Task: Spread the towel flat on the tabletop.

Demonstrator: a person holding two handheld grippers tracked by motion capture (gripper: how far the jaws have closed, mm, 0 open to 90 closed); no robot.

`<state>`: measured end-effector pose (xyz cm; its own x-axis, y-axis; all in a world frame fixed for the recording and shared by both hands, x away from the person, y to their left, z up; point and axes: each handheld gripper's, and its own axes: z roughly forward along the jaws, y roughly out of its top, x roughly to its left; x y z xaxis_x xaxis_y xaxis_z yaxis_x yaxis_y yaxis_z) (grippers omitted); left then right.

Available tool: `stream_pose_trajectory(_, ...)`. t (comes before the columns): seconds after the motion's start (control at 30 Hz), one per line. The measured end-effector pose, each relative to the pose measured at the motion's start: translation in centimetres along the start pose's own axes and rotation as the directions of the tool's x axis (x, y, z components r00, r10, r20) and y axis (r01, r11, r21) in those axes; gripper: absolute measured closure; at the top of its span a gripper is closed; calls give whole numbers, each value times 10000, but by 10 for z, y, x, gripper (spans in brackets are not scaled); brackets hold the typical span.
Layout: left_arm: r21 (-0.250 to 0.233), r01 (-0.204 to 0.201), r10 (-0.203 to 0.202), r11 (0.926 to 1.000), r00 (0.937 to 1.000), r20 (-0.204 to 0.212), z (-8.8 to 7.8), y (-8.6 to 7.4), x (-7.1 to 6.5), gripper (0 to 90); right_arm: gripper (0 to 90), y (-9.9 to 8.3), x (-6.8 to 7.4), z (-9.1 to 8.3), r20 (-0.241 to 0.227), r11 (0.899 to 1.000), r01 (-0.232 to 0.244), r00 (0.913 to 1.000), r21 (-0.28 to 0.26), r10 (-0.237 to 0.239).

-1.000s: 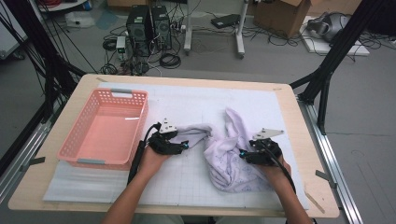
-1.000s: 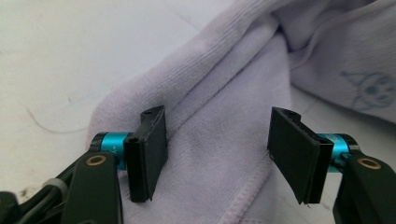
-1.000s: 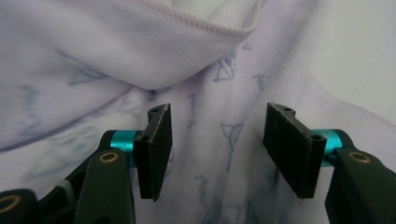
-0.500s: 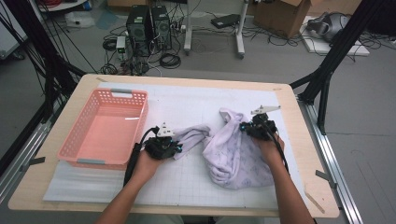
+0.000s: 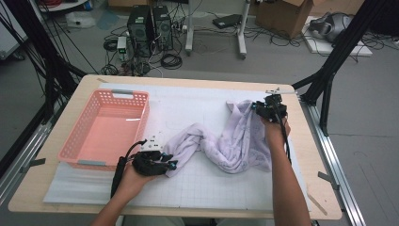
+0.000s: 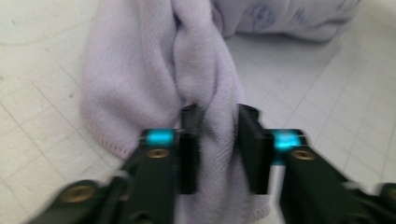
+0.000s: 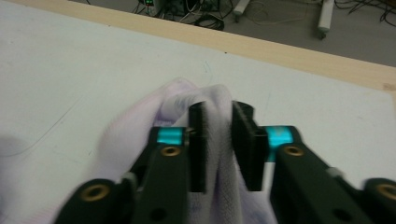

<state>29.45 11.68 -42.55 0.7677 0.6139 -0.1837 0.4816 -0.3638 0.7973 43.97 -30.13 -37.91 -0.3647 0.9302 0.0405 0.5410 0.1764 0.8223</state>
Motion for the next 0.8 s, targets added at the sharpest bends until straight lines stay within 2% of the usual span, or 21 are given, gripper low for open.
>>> stream_pose_trajectory(0.03, -184, 4, -6, 9998, 10000, -80, -1, 3, -1, 461, 623, -2, -1, -6, -172, 9999, -104, 9998, -71, 103)
stream_pose_trajectory(0.1, -595, -170, 164, 9981, 9998, -111, -1, 17, -3, 358, 602, -9, -3, -17, -361, 9997, -180, 9992, -146, 175)
stream_pose_trajectory(0.13, -665, -319, 314, 9973, 9995, -79, 0, 22, -5, 343, 582, -15, -4, -24, -389, 9999, 26, 9992, -104, -30)
stream_pose_trajectory(0.2, -801, -768, 777, 9938, 9969, 79, 5, 37, -11, 335, 564, -26, -6, -37, -386, 9998, 181, 9991, -21, -182)
stream_pose_trajectory(0.27, -894, -1038, 1066, 9906, 9939, 265, 13, 48, -17, 332, 554, -36, -7, -51, -474, 9995, 297, 9984, -110, -302)
stream_pose_trajectory(0.33, -759, -1254, 1287, 9892, 9908, 414, 27, 59, -23, 330, 522, -49, -7, -67, -639, 9995, 299, 9975, -84, -304)
stream_pose_trajectory(0.4, -549, -1481, 1511, 9875, 9869, 560, 43, 66, -28, 330, 523, -66, -6, -86, -951, 9987, 252, 9950, -442, -293)
stream_pose_trajectory(0.43, -409, -1643, 1665, 9856, 9842, 596, 50, 69, -31, 330, 520, -71, -6, -91, -955, 9986, 315, 9948, -435, -355)
stream_pose_trajectory(0.47, -359, -1629, 1650, 9860, 9842, 640, 60, 71, -33, 330, 515, -77, -6, -97, -971, 9983, 406, 9943, -420, -445)
stream_pose_trajectory(0.53, -89, -1664, 1667, 9860, 9838, 659, 72, 72, -35, 330, 479, -90, -7, -108, -1209, 9985, 280, 9921, -467, -334)
stream_pose_trajectory(0.63, 126, -1517, 1509, 9883, 9873, 503, 88, 75, -37, 317, 453, -104, -6, -118, -1589, 9978, 178, 9869, -635, -277)
stream_pose_trajectory(0.7, 351, -1505, 1492, 9880, 9881, 379, 99, 77, -38, 318, 444, -113, -5, -122, -1592, 9975, 134, 9869, -695, -244)
stream_pose_trajectory(0.8, 655, -1736, 1723, 9826, 9847, 255, 112, 78, -41, 330, 436, -122, -8, -121, -1670, 9989, 57, 9859, -468, -134)
